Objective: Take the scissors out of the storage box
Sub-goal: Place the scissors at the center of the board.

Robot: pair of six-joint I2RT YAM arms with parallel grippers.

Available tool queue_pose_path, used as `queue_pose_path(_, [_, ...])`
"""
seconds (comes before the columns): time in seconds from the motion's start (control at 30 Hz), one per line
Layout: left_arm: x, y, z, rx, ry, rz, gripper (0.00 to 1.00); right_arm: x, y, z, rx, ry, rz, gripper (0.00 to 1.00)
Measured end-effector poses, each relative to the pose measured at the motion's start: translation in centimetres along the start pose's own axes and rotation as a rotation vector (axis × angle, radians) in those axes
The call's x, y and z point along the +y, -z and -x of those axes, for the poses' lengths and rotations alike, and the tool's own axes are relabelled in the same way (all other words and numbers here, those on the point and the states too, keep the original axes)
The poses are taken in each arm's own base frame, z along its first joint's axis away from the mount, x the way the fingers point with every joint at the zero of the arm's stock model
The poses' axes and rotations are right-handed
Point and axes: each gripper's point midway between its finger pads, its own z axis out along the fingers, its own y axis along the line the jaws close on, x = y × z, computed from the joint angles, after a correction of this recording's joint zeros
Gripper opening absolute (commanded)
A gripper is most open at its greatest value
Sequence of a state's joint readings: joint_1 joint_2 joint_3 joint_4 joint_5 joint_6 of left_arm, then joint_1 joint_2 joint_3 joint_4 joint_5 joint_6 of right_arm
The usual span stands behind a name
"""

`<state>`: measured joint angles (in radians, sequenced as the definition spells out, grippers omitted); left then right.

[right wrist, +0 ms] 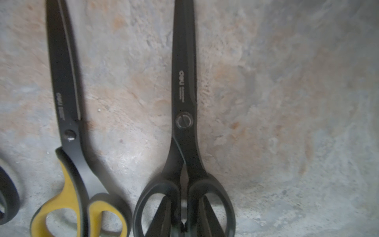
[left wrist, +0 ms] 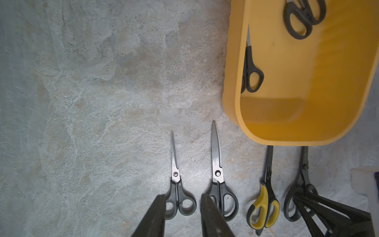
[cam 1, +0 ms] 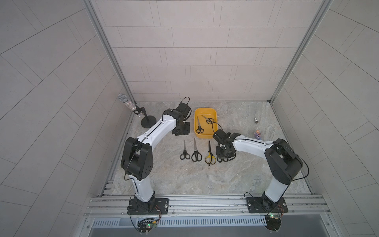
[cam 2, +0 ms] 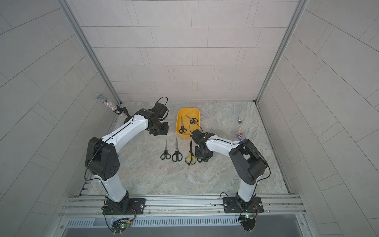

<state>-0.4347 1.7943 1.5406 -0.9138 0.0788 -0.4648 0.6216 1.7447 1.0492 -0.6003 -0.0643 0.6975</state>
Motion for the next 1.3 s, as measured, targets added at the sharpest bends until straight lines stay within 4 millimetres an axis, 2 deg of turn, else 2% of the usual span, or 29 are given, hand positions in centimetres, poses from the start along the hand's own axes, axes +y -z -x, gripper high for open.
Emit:
queue_pose_path(0.07, [0.0, 0.0, 0.0, -0.001, -0.002, 0.002, 0.35, 0.0, -0.1, 0.0, 0.000, -0.002, 0.000, 0.02])
queue_pose_path(0.3, [0.1, 0.0, 0.1, -0.004, -0.003, 0.004, 0.35, 0.0, -0.1, 0.0, -0.002, -0.003, 0.000, 0.29])
queue_pose_path(0.53, [-0.4, 0.5, 0.8, -0.022, -0.005, -0.004, 0.35, -0.3, 0.6, 0.3, -0.010, 0.014, -0.020, 0.44])
queue_pose_path(0.67, [-1.9, 1.2, 2.2, -0.057, -0.024, -0.021, 0.35, 0.5, 3.2, 2.3, -0.080, 0.027, 0.002, 0.46])
queue_pose_path(0.87, [-6.4, 1.5, 4.1, -0.101, -0.069, -0.064, 0.35, 1.5, 8.5, 5.4, -0.234, 0.021, 0.062, 0.48])
queue_pose_path(0.97, [-9.0, 0.3, 4.6, -0.114, -0.074, -0.076, 0.35, 0.9, 10.2, 6.3, -0.275, 0.007, 0.069, 0.48])
queue_pose_path(1.13, [-12.0, -3.4, 4.8, -0.098, -0.059, -0.068, 0.35, -1.1, 11.0, 7.1, -0.291, -0.031, 0.046, 0.48])
queue_pose_path(1.3, [-12.5, -7.1, 5.2, -0.079, -0.038, -0.017, 0.35, -2.2, 11.5, 7.4, -0.298, -0.052, 0.038, 0.49])
